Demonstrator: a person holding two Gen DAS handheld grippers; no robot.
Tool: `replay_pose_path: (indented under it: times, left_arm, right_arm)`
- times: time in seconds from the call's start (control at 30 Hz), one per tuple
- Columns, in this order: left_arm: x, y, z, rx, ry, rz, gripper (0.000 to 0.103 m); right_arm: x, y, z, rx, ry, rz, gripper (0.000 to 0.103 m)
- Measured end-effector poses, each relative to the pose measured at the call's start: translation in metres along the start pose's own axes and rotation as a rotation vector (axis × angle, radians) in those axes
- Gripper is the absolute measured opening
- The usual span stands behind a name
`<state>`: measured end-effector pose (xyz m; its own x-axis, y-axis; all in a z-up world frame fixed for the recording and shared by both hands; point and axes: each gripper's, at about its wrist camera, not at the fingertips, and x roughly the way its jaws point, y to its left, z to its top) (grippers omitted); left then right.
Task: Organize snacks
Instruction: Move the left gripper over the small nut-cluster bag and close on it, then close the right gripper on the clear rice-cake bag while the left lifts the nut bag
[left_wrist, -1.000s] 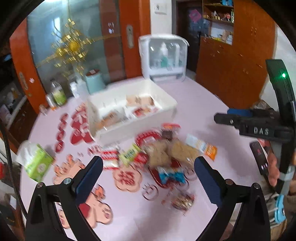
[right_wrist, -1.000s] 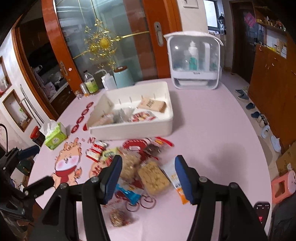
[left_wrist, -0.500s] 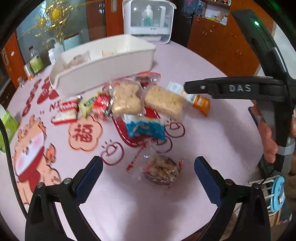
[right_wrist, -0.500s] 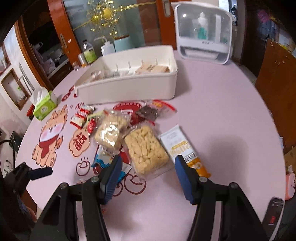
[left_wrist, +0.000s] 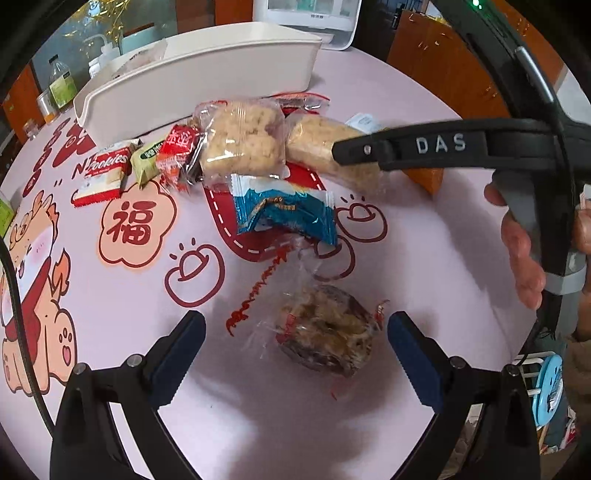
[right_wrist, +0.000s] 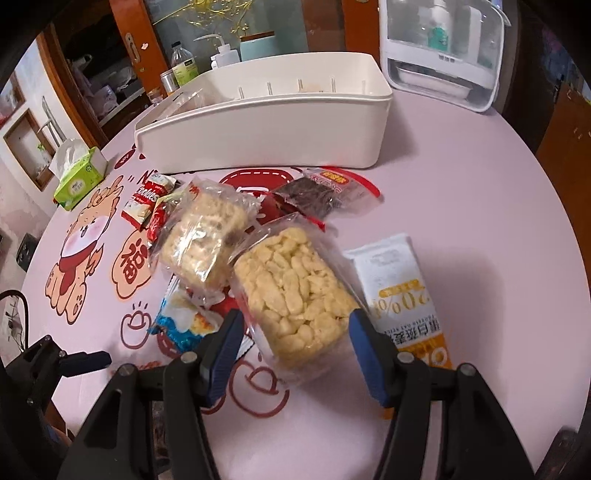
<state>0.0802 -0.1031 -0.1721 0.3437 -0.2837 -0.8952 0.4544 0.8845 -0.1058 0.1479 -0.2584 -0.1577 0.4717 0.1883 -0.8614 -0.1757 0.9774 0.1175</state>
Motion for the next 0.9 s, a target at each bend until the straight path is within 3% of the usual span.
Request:
replay_pose_path:
  times: [0.53,0.63,0.8,0.9]
  left_arm:
    - [0.017,-0.012,-0.007,-0.009,0.034,0.0,0.097]
    - [0.017,-0.014,-0.007,-0.006,0.018,-0.008,0.086]
    - [0.012,-0.02,-0.003,0.008,0.005,-0.029,0.052]
    - [0.009,-0.02,0.002,0.007,0.01,-0.041,0.051]
  right_arm:
    - [0.008,0.015,0.02,-0.24,0.027,-0.012,0.06]
    - [0.012,0.023,0.023,-0.326,0.034,-0.047,0.06]
    - [0.026,0.028,0.028,-0.387,0.08,-0.028,0.06]
    - [0.032,0.031,0.03,-0.415,0.103,-0.023,0.064]
